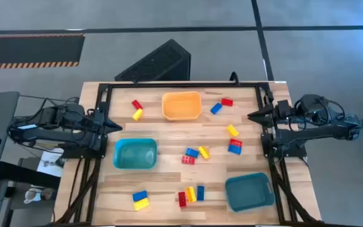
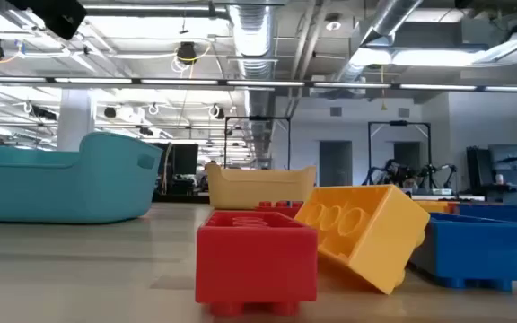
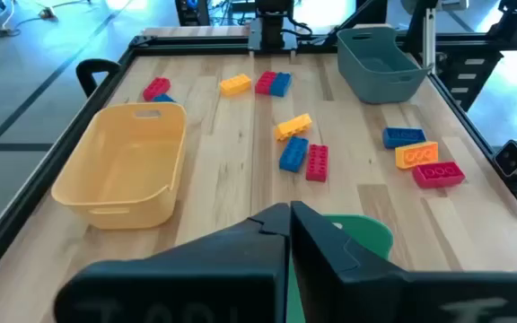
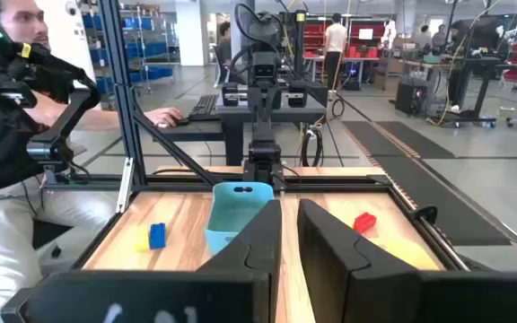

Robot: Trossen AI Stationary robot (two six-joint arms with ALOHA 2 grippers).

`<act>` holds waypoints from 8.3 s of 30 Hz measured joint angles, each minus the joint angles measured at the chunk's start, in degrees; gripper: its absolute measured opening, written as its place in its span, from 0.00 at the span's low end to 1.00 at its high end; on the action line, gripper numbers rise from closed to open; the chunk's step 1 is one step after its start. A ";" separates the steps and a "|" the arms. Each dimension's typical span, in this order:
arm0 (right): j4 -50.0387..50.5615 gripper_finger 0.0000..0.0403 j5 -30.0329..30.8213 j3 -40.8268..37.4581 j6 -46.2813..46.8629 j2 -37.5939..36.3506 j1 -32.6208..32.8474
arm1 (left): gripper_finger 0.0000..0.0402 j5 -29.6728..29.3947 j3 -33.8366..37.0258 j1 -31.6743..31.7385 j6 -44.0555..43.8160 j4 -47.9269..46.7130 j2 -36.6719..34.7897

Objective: Sort & place blocks by color

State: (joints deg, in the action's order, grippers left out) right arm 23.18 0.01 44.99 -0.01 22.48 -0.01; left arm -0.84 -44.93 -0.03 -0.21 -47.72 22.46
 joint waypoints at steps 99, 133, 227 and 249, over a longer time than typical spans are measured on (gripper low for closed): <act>-0.02 0.17 -0.02 -0.01 0.01 -0.01 -0.01 | 0.00 0.02 0.00 0.01 0.00 0.00 0.02; -0.02 0.17 0.00 -0.02 0.02 0.00 -0.02 | 0.00 0.00 0.00 0.00 0.00 0.02 0.02; -0.02 0.17 -0.01 0.00 0.01 -0.01 -0.01 | 0.00 -1.74 0.00 0.00 -0.04 0.39 0.01; 0.00 0.17 -0.02 -0.02 0.02 0.00 0.00 | 0.00 -2.60 0.04 0.00 -6.62 3.08 0.04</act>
State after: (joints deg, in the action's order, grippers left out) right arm 23.18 -0.01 44.97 0.01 22.48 -0.01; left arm -3.44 -44.88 -0.03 -6.83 -44.64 22.50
